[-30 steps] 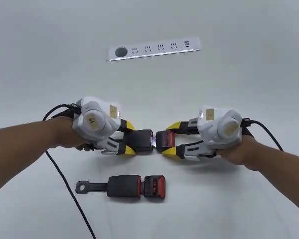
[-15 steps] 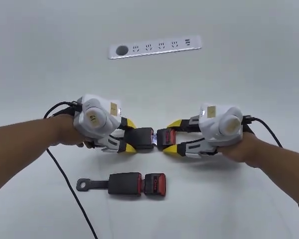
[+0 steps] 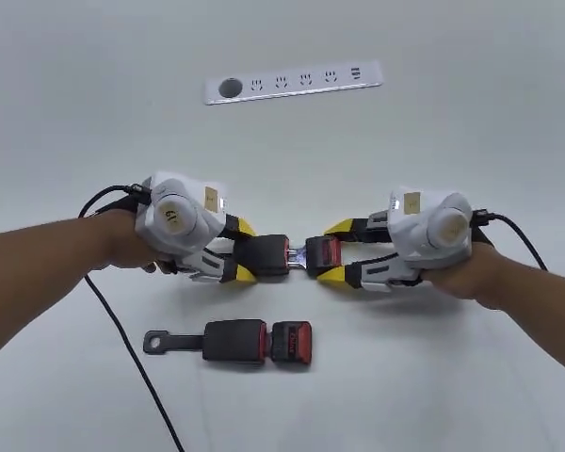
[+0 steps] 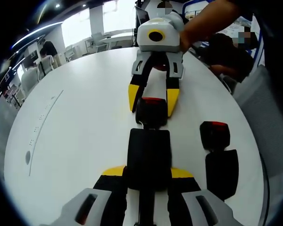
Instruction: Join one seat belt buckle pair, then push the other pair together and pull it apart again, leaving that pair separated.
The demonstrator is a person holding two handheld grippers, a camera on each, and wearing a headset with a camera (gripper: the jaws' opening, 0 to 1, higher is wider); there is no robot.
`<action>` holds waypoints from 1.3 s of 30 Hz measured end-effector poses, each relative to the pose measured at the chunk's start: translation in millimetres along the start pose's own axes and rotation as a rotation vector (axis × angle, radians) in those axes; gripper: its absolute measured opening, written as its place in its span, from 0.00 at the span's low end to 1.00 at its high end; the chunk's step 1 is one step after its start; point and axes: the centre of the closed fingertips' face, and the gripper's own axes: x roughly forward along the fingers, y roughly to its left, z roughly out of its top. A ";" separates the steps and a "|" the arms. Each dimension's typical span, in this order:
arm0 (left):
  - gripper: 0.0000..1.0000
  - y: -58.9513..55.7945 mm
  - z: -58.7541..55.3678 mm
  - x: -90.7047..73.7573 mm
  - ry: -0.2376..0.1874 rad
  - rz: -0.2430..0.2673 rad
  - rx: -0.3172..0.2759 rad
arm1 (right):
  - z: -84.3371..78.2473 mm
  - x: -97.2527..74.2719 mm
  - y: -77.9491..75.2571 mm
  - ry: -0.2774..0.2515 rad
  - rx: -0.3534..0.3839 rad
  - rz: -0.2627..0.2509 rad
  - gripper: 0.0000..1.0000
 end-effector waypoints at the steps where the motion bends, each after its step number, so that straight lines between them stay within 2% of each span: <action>1: 0.33 -0.5 0.6 -0.1 0.001 0.000 0.000 | 0.1 0.4 0.7 -0.001 -0.001 0.000 0.36; 7: 0.33 -1.5 2.6 -0.2 0.004 0.004 -0.001 | -3.3 -5.0 -0.3 -0.011 -0.001 -0.002 0.36; 16: 0.33 -1.0 2.7 -0.6 -0.005 0.006 -0.009 | -16.6 -29.9 -4.9 -0.004 0.016 0.007 0.36; 21: 0.33 -0.2 2.0 -0.1 -0.003 0.006 -0.010 | -19.9 -38.2 -1.8 0.003 0.012 0.012 0.36; 29: 0.33 1.8 -0.8 1.1 -0.001 0.007 -0.014 | -26.8 -55.8 -0.5 0.010 0.025 0.004 0.36; 39: 0.34 2.1 -0.5 0.9 -0.011 0.019 -0.028 | -35.9 -78.8 -6.9 0.021 0.036 -0.018 0.36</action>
